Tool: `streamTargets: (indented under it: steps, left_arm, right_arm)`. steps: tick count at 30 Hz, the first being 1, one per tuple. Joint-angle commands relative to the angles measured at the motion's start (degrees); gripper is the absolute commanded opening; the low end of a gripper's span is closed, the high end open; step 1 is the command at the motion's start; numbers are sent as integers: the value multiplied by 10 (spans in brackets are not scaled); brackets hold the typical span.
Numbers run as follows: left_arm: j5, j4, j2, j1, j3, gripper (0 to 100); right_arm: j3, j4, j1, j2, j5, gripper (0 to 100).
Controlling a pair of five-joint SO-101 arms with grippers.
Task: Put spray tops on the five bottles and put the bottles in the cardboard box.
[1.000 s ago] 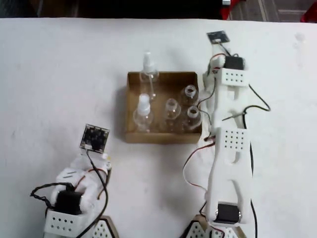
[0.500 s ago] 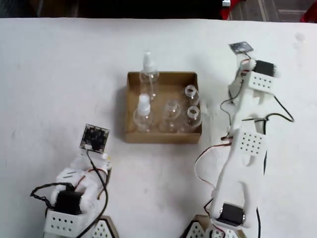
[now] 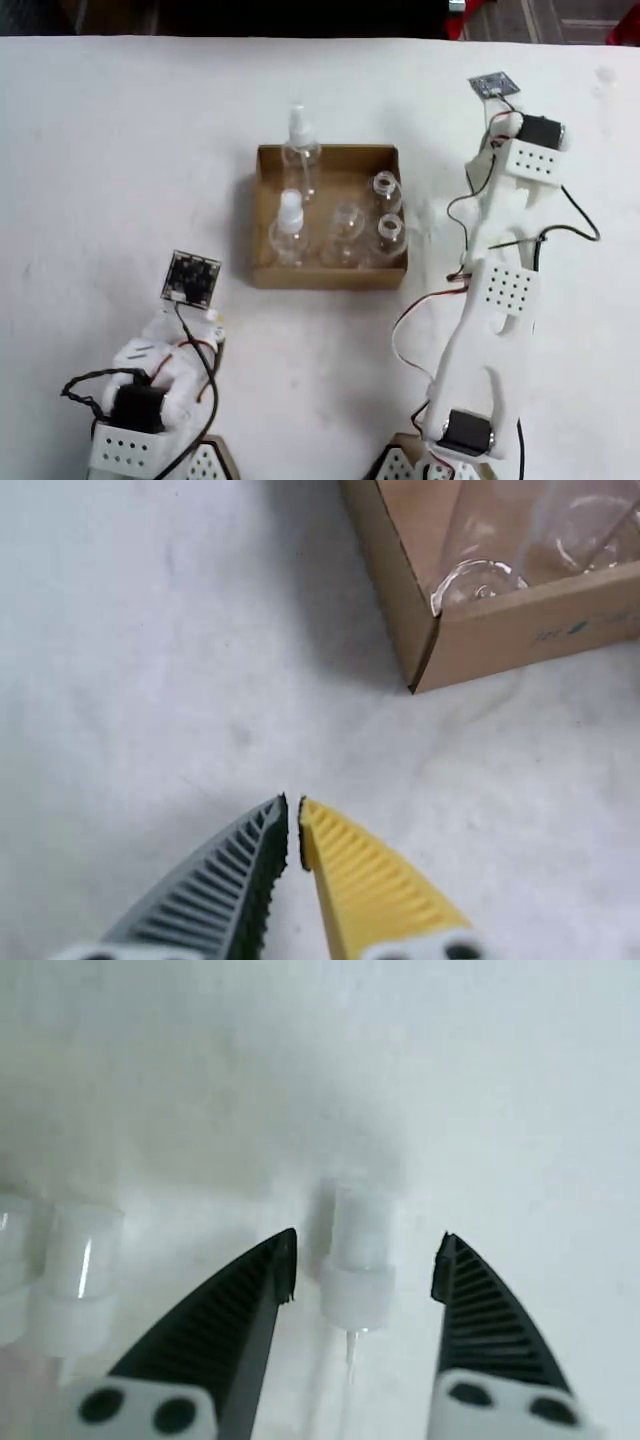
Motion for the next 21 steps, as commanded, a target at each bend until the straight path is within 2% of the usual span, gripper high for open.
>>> streamTargets:
  steps: [1,10,14,16,19,21]
  left_arm:
    - [-7,4,-4,-3,1,24]
    - [-7,4,-4,-3,1,24]
    - [-7,4,-4,-4,1,24]
    - [-7,4,-4,-4,1,24]
    - [-7,4,-4,-4,1,24]
    - [-7,4,-4,-3,1,24]
  right_arm:
    - [-16,13,-7,-42,7,193]
    - [19,-32,-4,-41,8,192]
    - [59,-43,-2,-42,58,190]
    - [56,-44,1,-44,65,152]
    - [36,-44,10,-44,67,19]
    - [30,-40,13,-43,67,30]
